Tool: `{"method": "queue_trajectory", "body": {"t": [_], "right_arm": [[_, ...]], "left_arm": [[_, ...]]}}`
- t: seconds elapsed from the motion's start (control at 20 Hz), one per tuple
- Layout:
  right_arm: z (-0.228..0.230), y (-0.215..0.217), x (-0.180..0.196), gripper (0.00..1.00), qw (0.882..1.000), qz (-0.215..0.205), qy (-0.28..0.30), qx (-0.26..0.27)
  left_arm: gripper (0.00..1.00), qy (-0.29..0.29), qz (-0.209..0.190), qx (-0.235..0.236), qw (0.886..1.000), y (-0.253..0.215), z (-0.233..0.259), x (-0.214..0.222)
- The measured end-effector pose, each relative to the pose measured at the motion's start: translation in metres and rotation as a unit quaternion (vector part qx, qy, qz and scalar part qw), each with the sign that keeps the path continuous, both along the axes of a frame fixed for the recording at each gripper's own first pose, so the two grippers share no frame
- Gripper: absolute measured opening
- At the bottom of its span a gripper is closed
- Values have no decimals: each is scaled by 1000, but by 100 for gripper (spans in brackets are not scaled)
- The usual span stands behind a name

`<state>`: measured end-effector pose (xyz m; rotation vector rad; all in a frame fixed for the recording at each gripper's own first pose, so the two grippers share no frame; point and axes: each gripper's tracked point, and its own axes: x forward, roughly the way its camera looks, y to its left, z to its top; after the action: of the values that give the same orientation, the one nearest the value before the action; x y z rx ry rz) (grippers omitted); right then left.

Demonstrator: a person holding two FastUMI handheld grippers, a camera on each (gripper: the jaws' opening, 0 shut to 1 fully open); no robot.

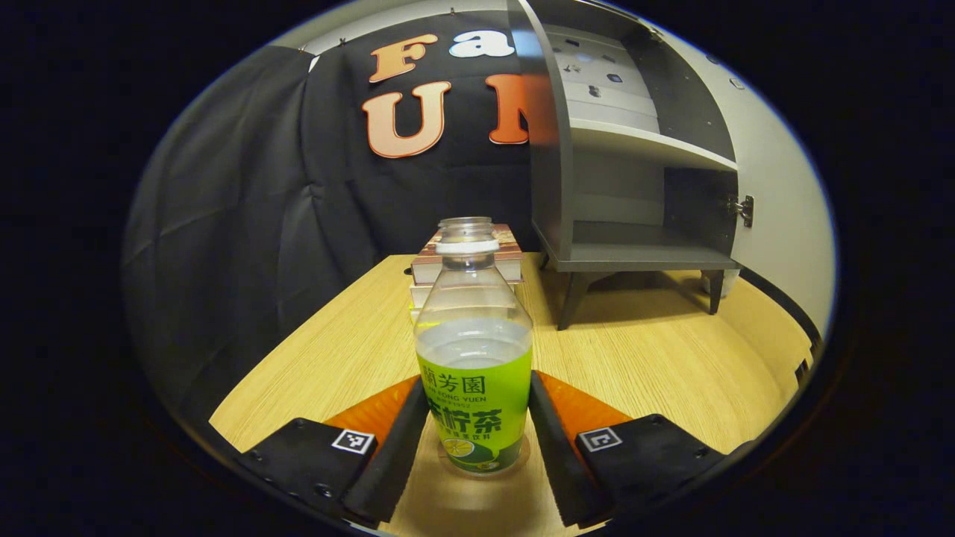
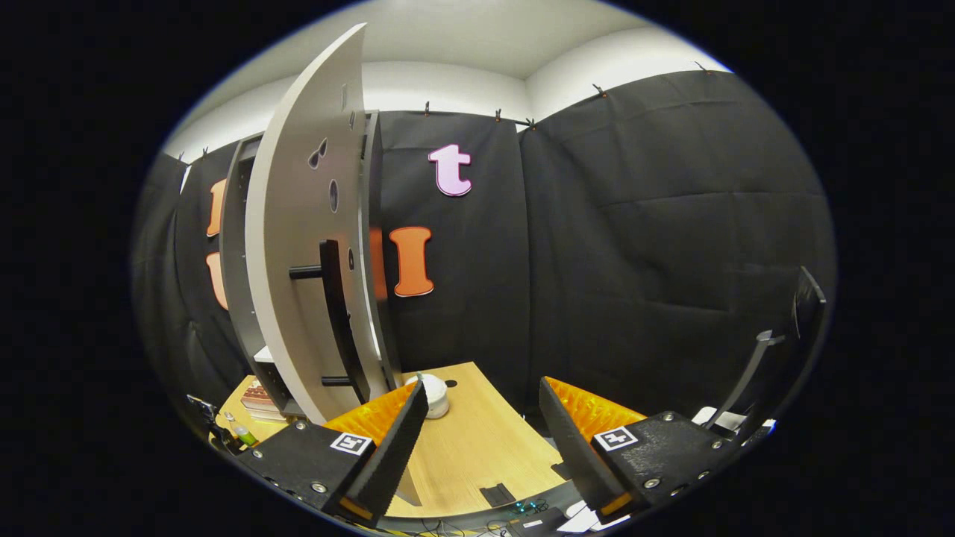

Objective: Open the cabinet door with the right hand, grasp the bottle in the cabinet with the left hand and place it on the coaster, then close the cabinet door with the right hand.

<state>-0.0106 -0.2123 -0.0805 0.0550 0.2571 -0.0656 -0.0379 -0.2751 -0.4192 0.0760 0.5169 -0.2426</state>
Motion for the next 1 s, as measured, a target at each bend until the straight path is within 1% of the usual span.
{"method": "queue_trajectory", "body": {"t": [0.15,0.25,0.6,0.85,0.9,0.95,1.0], "right_arm": [[-1,2,5,93,1000,5,0,3],[-2,2,7,93,1000,7,-1,6],[-7,9,14,93,1000,24,0,10],[-9,20,18,93,999,44,1,11],[-10,22,20,98,999,47,1,12],[-10,25,20,98,999,52,1,13],[-10,28,20,98,998,56,1,13]], "left_arm": [[84,-1,-4,9,1000,-2,3,-6],[86,2,-1,8,1000,-2,2,-9],[85,9,7,19,1000,6,2,-15],[91,4,3,29,1000,9,10,-16],[94,2,2,30,1000,10,12,-17],[99,0,2,31,1000,11,14,-17],[98,-3,3,33,999,12,19,-18]]}}
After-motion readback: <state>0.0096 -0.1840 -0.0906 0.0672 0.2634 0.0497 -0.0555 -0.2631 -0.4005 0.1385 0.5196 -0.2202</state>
